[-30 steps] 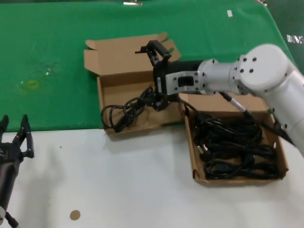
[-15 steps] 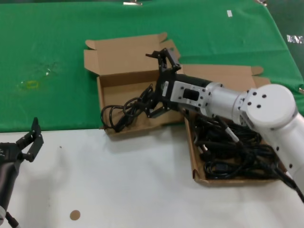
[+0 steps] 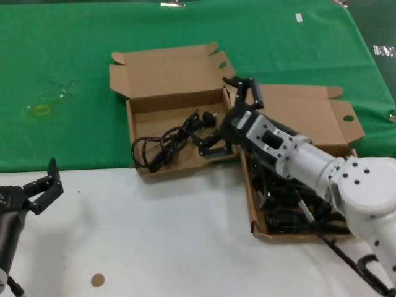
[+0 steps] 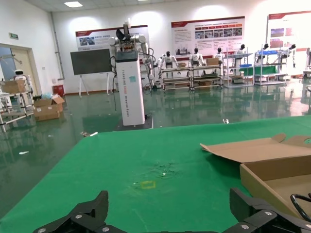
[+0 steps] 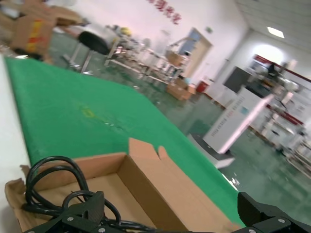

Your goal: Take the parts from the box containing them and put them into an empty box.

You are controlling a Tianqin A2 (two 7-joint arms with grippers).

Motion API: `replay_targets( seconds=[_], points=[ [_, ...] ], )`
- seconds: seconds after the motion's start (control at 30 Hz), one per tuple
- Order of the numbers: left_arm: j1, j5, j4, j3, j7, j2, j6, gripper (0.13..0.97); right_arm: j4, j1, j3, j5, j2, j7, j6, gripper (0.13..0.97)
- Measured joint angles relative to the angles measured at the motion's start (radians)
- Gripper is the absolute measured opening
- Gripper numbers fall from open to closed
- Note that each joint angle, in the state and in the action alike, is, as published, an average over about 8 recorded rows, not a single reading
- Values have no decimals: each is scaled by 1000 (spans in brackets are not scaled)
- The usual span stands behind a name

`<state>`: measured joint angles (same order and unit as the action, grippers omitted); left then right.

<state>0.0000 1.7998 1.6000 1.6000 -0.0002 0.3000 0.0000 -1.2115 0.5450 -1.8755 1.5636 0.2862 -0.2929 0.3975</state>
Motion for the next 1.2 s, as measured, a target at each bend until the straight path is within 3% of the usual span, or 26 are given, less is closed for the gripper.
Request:
replay_targets(
  seconds=[0.47,1.0,1.2],
  points=[
    [0,0,0,0,0,0,0,938,-155,-218,110,94,6,117,-159,966],
    [0,0,0,0,0,0,0,966,-329,-463,233,200,12,248,-337,966],
    [0,0,0,0,0,0,0,966,-359,-504,255,218,13,271,-367,966]
  ],
)
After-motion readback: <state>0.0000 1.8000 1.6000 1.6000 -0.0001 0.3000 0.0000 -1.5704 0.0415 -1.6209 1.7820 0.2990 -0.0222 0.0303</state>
